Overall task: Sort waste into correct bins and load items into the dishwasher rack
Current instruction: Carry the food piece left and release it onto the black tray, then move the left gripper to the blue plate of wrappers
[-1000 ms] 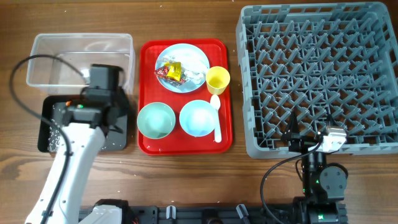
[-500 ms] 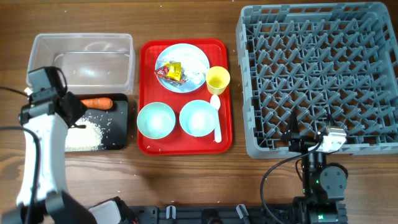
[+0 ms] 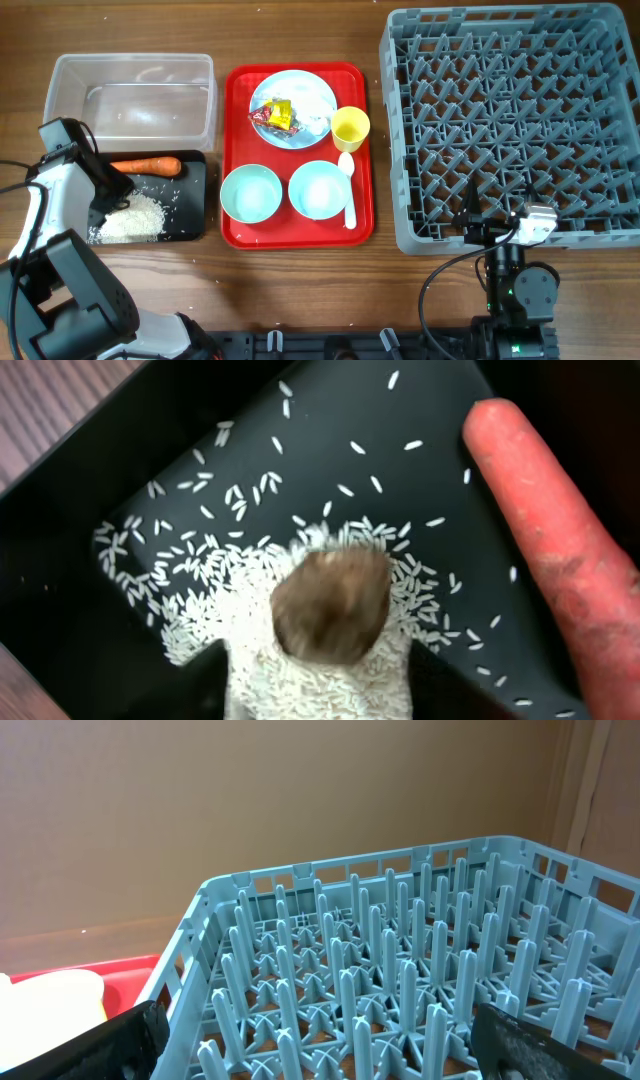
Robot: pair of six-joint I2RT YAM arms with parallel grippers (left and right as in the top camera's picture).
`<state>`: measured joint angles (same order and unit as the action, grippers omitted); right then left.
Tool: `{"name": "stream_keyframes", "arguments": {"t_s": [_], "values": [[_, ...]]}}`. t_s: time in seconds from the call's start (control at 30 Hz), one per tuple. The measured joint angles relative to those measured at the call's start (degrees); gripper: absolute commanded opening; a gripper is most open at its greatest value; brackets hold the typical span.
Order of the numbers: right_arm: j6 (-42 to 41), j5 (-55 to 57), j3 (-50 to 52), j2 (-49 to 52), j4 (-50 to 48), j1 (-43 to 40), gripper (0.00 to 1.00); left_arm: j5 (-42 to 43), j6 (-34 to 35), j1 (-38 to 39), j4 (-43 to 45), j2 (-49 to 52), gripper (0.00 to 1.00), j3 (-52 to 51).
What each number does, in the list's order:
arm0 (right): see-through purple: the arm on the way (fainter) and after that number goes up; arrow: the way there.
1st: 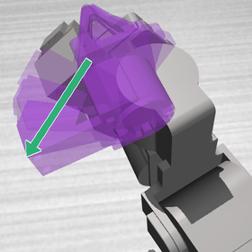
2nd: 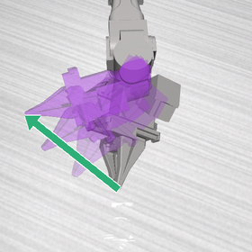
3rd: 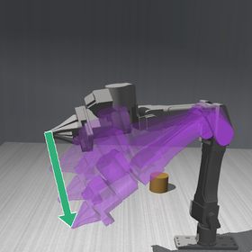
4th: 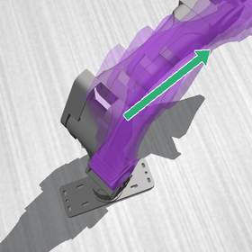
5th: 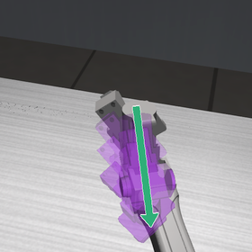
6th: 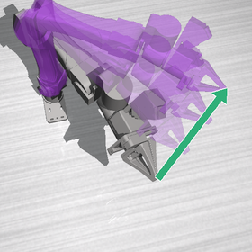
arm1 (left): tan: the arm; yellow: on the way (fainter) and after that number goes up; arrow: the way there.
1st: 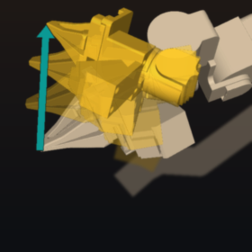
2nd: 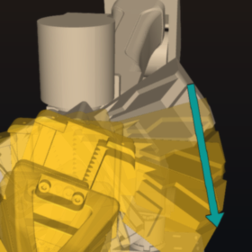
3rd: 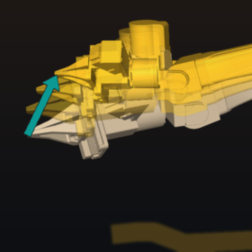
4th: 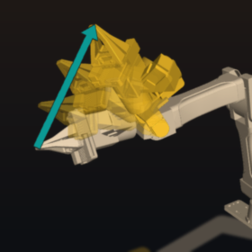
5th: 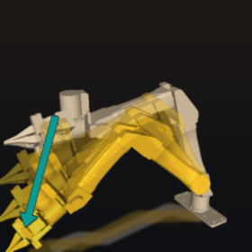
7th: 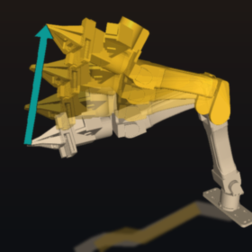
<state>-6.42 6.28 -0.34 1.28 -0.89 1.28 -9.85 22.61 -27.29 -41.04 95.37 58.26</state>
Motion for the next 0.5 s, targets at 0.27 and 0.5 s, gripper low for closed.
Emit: {"name": "stream_keyframes", "arguments": {"t_s": [0.27, 0.5], "values": [[0.0, 0.0, 0.0, 0.0, 0.0, 0.0, 1.00, 1.6, 0.2, 0.0, -0.3, -2.3, 0.74, 0.0], [0.0, 0.0, 0.0, 0.0, 0.0, 0.0, 1.00, 10.6, 0.0, 0.2, -3.5, -13.6, 0.99, 4.3]]}}
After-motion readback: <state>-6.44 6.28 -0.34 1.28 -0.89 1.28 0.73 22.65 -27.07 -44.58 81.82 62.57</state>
